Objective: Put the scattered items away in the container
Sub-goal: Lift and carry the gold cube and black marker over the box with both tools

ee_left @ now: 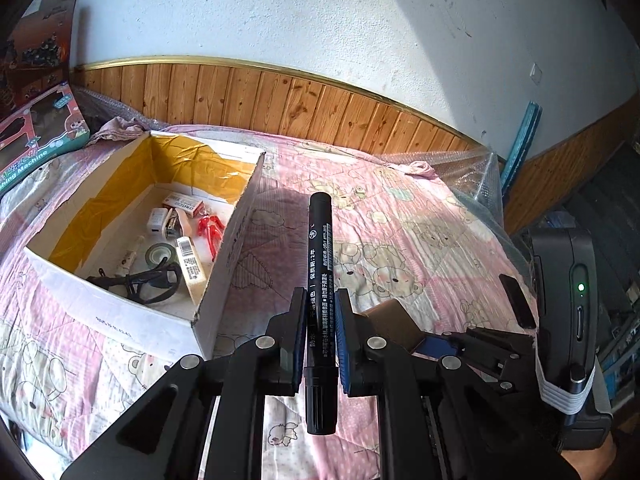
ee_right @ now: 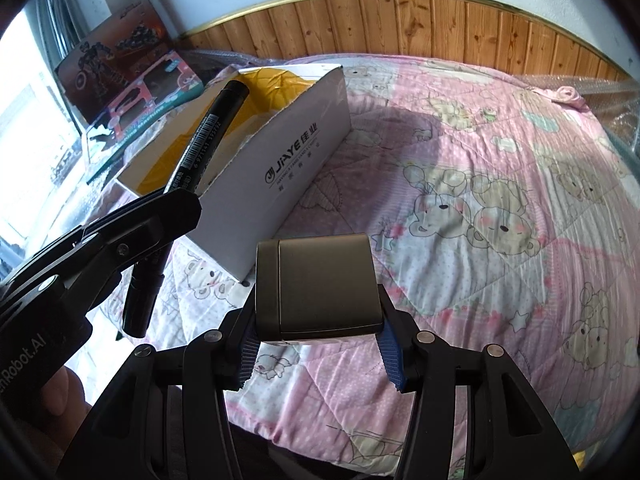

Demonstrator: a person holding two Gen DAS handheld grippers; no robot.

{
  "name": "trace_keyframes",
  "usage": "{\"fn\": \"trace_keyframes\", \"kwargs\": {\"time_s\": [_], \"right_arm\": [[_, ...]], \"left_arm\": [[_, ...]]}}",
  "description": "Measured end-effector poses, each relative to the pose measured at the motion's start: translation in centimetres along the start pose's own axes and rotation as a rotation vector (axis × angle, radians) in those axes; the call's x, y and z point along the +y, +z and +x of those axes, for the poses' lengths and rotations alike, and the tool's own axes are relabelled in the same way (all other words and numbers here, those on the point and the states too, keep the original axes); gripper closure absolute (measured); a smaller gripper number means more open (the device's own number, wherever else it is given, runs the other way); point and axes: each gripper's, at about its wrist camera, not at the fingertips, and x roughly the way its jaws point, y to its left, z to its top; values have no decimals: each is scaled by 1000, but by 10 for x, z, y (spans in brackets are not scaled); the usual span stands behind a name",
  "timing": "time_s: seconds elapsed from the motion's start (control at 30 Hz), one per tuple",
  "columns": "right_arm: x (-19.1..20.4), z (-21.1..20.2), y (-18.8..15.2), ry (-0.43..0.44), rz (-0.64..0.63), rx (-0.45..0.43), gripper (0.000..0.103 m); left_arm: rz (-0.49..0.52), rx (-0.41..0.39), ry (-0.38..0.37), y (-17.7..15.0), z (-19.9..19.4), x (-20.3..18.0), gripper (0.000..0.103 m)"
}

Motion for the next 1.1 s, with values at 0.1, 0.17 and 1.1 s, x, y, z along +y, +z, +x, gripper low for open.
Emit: {"fn": "trace_keyframes", "kwargs": {"time_s": [0.1,0.17,1.1], "right_arm": [[7,0,4,17,-17,-4,49],[12,1,6,33,-28,-4,49],[68,-7,85,127,-234,-50,49]], "left_arm": [[-25,0,2,7,-6,8,89],[-46,-1,5,10,-11,15,89],[-30,5,211,67,-21,80,89]]}}
